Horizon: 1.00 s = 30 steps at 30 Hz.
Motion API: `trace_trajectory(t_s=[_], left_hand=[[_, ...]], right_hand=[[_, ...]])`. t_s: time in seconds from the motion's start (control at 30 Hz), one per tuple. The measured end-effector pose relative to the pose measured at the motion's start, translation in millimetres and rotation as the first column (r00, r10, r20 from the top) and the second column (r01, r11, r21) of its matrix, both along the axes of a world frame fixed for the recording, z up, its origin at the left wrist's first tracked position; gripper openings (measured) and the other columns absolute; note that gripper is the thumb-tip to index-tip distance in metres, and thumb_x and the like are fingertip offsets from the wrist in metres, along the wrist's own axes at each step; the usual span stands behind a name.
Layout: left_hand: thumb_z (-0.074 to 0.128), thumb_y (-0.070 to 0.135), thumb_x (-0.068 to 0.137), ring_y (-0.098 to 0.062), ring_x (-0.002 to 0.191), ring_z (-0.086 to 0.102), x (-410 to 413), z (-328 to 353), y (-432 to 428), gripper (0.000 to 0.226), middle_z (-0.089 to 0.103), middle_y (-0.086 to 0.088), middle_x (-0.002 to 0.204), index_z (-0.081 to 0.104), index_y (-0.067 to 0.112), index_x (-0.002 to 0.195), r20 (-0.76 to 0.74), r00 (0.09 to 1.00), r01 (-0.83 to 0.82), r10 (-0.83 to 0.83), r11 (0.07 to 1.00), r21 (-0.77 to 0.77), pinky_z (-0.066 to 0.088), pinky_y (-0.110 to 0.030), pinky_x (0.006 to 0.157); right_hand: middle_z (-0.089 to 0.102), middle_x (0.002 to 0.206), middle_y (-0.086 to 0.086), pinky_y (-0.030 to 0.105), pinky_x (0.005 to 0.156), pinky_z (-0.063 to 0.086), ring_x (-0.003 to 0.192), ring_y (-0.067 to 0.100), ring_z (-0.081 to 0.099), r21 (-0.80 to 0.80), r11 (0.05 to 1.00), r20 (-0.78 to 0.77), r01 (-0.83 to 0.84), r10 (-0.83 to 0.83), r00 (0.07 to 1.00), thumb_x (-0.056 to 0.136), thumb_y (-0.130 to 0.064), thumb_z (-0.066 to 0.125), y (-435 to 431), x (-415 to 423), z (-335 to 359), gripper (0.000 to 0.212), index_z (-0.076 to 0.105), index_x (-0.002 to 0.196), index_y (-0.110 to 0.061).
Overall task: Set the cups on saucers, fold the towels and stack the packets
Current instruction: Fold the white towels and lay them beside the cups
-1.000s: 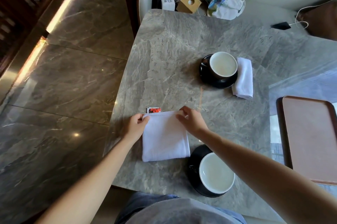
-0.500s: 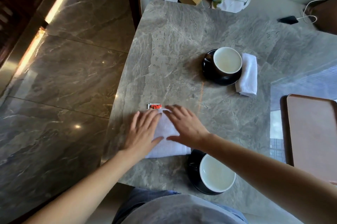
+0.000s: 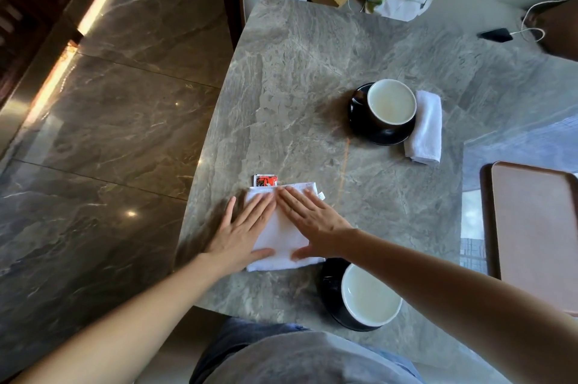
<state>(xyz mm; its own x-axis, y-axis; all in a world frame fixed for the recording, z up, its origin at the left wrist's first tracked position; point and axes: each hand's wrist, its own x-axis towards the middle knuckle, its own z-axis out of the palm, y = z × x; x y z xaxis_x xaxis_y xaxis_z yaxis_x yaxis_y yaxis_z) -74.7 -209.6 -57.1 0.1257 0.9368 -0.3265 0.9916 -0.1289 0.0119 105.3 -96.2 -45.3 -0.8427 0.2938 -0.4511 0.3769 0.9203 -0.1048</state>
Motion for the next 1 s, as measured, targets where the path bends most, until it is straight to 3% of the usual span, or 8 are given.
trace_trajectory(t_s=[0.2, 0.37, 0.47, 0.73, 0.83, 0.9, 0.97, 1.0], left_hand=[[0.034, 0.079, 0.074, -0.026, 0.145, 0.009, -10.9, -3.4, 1.0, 0.102, 0.009, -0.004, 0.158, 0.011, 0.013, 0.149, 0.044, 0.997, 0.064, -0.062, 0.997, -0.044, 0.012, -0.059, 0.111], [0.026, 0.085, 0.069, -0.017, 0.139, -0.03, -18.5, -16.7, 4.8, 0.109, -0.034, 0.005, 0.15, -0.03, 0.024, 0.14, 0.12, 0.991, 0.074, -0.061, 0.991, -0.108, -0.021, -0.052, 0.109], [0.026, 0.085, 0.068, -0.014, 0.136, -0.037, -18.9, -18.8, 5.0, 0.11, -0.041, 0.006, 0.146, -0.038, 0.026, 0.136, 0.128, 0.99, 0.068, -0.052, 0.99, -0.127, -0.025, -0.052, 0.106], [0.028, 0.086, 0.067, -0.018, 0.138, -0.033, -17.1, -13.0, 7.8, 0.111, -0.038, 0.004, 0.148, -0.037, 0.026, 0.135, 0.135, 0.99, 0.056, -0.034, 0.985, -0.161, -0.022, -0.053, 0.108], [0.03, 0.085, 0.068, -0.018, 0.139, -0.032, -13.8, -6.1, 7.7, 0.111, -0.037, 0.004, 0.149, -0.031, 0.026, 0.139, 0.138, 0.99, 0.044, -0.022, 0.986, -0.158, -0.022, -0.052, 0.109], [0.039, 0.079, 0.069, -0.018, 0.143, -0.023, -9.9, 0.0, 2.2, 0.109, -0.026, 0.003, 0.154, -0.016, 0.024, 0.146, 0.2, 0.98, 0.0, 0.018, 0.996, -0.09, -0.02, -0.048, 0.111], [0.053, 0.065, 0.068, -0.02, 0.146, 0.004, -4.1, 7.2, -9.8, 0.099, 0.004, -0.001, 0.159, 0.014, 0.021, 0.149, 0.344, 0.936, -0.081, 0.073, 0.997, 0.007, -0.01, -0.041, 0.116], [0.059, 0.058, 0.067, -0.02, 0.142, 0.023, -0.6, 10.0, -17.6, 0.089, 0.026, -0.002, 0.154, 0.031, 0.021, 0.143, 0.418, 0.906, -0.104, 0.073, 0.993, 0.053, 0.001, -0.038, 0.117]], right_hand=[[-0.026, 0.153, 0.008, 0.037, 0.115, -0.017, 0.14, 0.021, -0.026, -0.025, 0.999, 0.024, -0.035, 0.036, 0.999, 0.064, -0.075, 0.059, 10.5, 9.4, 2.0, 0.132, -0.018, 0.147, -0.007], [-0.028, 0.152, 0.005, 0.033, 0.113, -0.019, 0.139, 0.019, -0.028, -0.059, 0.998, 0.015, -0.038, 0.039, 0.999, 0.059, -0.077, 0.061, 17.4, 14.5, -1.7, 0.137, -0.021, 0.146, -0.01], [-0.028, 0.152, 0.004, 0.031, 0.112, -0.023, 0.139, 0.018, -0.03, -0.07, 0.997, 0.019, -0.027, 0.029, 0.999, 0.058, -0.078, 0.061, 17.5, 14.7, -3.3, 0.138, -0.02, 0.147, -0.01], [-0.028, 0.151, 0.001, 0.026, 0.107, -0.03, 0.138, 0.014, -0.03, -0.083, 0.997, 0.007, 0.007, -0.006, 1.0, 0.055, -0.082, 0.059, 22.0, 13.2, -6.0, 0.139, -0.019, 0.147, -0.013], [-0.024, 0.154, 0.001, 0.03, 0.114, -0.019, 0.141, 0.014, -0.023, -0.101, 0.995, -0.016, 0.015, -0.016, 1.0, 0.058, -0.076, 0.064, 18.2, 12.4, -1.1, 0.136, -0.015, 0.149, -0.012], [-0.01, 0.159, -0.001, 0.028, 0.117, -0.001, 0.145, 0.011, -0.011, -0.254, 0.956, -0.109, 0.144, -0.176, 0.978, 0.065, -0.068, 0.066, 11.8, 12.0, 9.2, 0.119, 0.002, 0.151, -0.016], [0.028, 0.155, -0.003, 0.03, 0.109, 0.033, 0.143, 0.013, 0.022, -0.379, 0.886, -0.268, 0.267, -0.381, 0.885, 0.075, -0.059, 0.062, 6.1, 15.4, 22.3, 0.077, 0.039, 0.14, -0.024], [0.047, 0.14, -0.005, 0.032, 0.094, 0.048, 0.13, 0.014, 0.042, -0.366, 0.887, -0.33, 0.282, -0.407, 0.851, 0.08, -0.053, 0.061, 3.6, 18.5, 28.2, 0.051, 0.054, 0.123, -0.028]])
